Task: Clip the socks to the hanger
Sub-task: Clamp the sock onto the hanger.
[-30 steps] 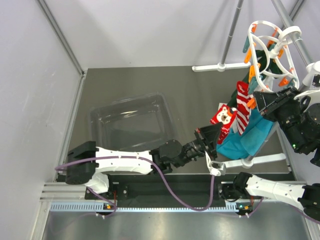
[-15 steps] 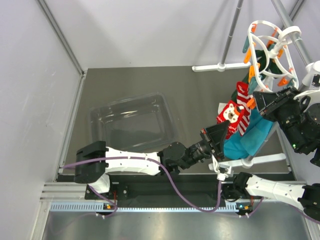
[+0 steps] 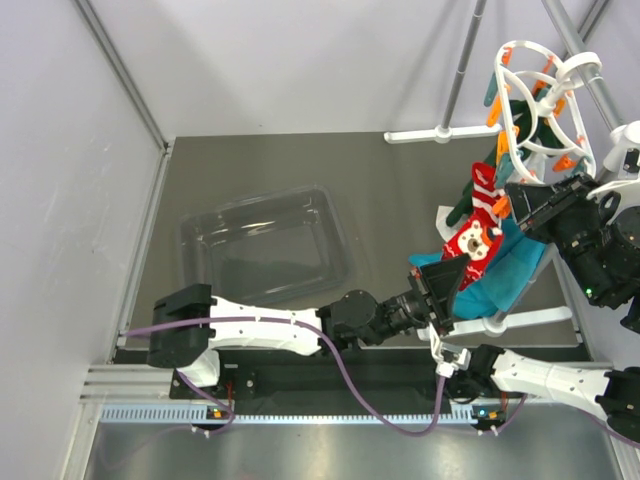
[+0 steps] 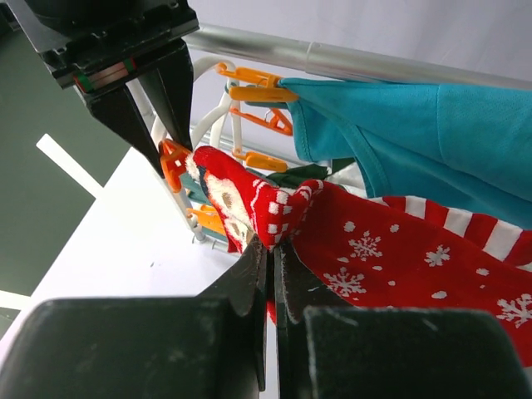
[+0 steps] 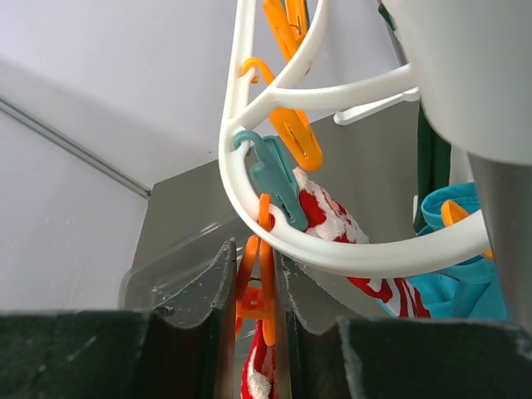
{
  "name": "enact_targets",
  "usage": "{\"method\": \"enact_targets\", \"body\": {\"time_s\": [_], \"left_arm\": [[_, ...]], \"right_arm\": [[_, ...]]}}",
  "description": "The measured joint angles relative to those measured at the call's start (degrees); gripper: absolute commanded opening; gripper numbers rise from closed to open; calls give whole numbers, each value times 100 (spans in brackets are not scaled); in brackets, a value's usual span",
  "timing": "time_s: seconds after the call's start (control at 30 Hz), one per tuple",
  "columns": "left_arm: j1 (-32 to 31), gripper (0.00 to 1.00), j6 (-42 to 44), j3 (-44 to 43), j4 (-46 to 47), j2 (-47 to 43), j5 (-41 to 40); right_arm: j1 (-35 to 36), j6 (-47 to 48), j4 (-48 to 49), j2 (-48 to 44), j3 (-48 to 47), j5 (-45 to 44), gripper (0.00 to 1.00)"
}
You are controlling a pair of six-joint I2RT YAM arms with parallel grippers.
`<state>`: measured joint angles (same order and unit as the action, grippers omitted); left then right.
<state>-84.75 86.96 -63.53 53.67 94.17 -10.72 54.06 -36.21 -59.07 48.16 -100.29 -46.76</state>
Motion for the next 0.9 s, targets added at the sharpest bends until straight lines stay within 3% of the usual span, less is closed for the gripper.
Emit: {"method": "enact_targets", "body": {"time_s": [0.9], "left_arm": [[76, 0, 199, -603, -409, 343, 234]], "right_arm": [[-22, -46, 129, -9, 94, 96, 0]]}}
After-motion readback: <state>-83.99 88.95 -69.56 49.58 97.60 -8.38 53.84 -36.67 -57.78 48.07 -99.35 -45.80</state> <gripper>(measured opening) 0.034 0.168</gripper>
